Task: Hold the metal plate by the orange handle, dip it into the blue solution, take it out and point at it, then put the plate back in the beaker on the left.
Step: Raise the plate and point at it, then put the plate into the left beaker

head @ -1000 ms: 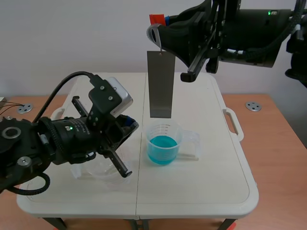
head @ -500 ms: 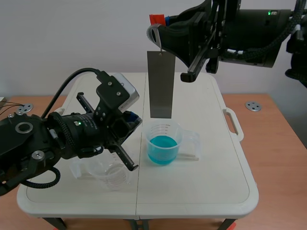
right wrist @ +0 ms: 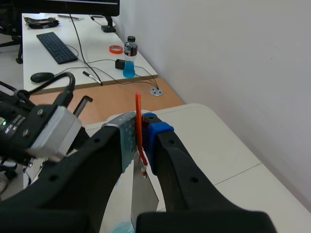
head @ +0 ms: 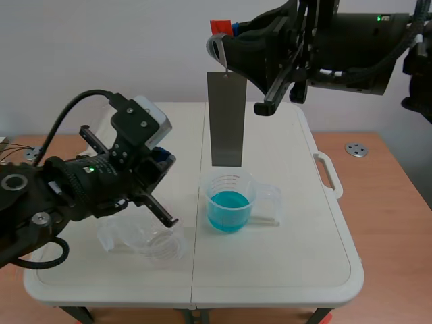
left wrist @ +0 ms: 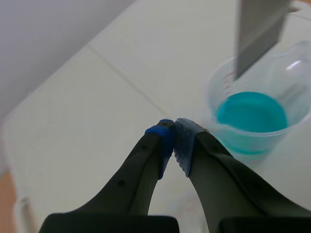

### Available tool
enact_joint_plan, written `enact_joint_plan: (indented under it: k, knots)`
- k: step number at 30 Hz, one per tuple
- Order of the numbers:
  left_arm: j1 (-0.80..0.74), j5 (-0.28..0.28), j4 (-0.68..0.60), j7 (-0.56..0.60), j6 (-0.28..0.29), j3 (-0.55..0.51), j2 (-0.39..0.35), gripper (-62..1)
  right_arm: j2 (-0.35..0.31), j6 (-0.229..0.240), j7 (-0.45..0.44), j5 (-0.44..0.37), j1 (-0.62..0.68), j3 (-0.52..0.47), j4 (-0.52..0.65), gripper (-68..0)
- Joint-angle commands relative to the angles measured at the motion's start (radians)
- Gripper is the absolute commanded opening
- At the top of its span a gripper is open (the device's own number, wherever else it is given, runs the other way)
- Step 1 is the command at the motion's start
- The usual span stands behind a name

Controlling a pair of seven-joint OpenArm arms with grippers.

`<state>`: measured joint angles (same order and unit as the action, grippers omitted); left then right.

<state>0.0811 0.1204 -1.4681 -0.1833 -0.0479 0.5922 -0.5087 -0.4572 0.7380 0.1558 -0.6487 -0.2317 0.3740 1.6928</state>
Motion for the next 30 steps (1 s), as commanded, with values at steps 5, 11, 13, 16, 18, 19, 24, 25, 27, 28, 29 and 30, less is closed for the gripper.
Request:
enact_joint_plan:
  k: [5, 11, 13, 16, 18, 19, 24, 25, 27, 28, 29, 30]
  knots:
    - [-0.208, 0.003, -0.151, 0.071, -0.111, -0.175, -0.192, -58.1, -0.005, 0.008, -0.020, -0.019, -0.012, -0.011, 0.018, -66.2]
    - [-0.502, 0.002, -0.194, 0.115, -0.244, -0.394, -0.328, -58.1, -0.002, 0.008, -0.019, -0.040, -0.013, -0.010, 0.022, -66.2]
    - [-0.610, 0.002, -0.194, 0.116, -0.285, -0.467, -0.352, -58.1, -0.002, 0.008, -0.019, -0.040, -0.013, -0.004, 0.030, -66.2]
    - [-0.771, 0.002, -0.194, 0.116, -0.340, -0.567, -0.362, -58.1, -0.002, 0.008, -0.019, -0.040, -0.013, 0.006, 0.046, -66.2]
    - [-0.870, 0.002, -0.193, 0.116, -0.361, -0.623, -0.361, -58.1, -0.002, 0.008, -0.020, -0.041, -0.013, 0.016, 0.058, -66.2]
    - [-0.916, 0.002, -0.193, 0.116, -0.363, -0.648, -0.356, -58.1, -0.002, 0.008, -0.020, -0.041, -0.013, 0.022, 0.063, -66.2]
    - [-1.110, 0.002, -0.170, 0.141, -0.368, -0.718, -0.323, -58.1, 0.001, 0.008, -0.024, -0.041, -0.015, 0.062, 0.072, -66.2]
    - [-1.137, 0.002, -0.160, 0.150, -0.367, -0.720, -0.314, -58.1, 0.002, 0.008, -0.027, -0.041, -0.015, 0.071, 0.072, -66.2]
    - [-1.183, 0.002, -0.135, 0.171, -0.354, -0.720, -0.292, -58.1, 0.010, 0.008, -0.027, -0.040, -0.015, 0.088, 0.072, -66.2]
    - [-1.200, 0.002, -0.122, 0.183, -0.340, -0.720, -0.279, -58.1, 0.014, 0.008, -0.027, -0.040, -0.015, 0.097, 0.072, -66.2]
    - [-1.214, 0.003, -0.110, 0.195, -0.315, -0.720, -0.265, -58.1, 0.019, 0.008, -0.027, -0.040, -0.016, 0.105, 0.072, -66.2]
    - [-1.223, 0.003, -0.098, 0.195, -0.285, -0.718, -0.250, -58.1, 0.023, 0.008, -0.027, -0.040, -0.018, 0.116, 0.072, -66.2]
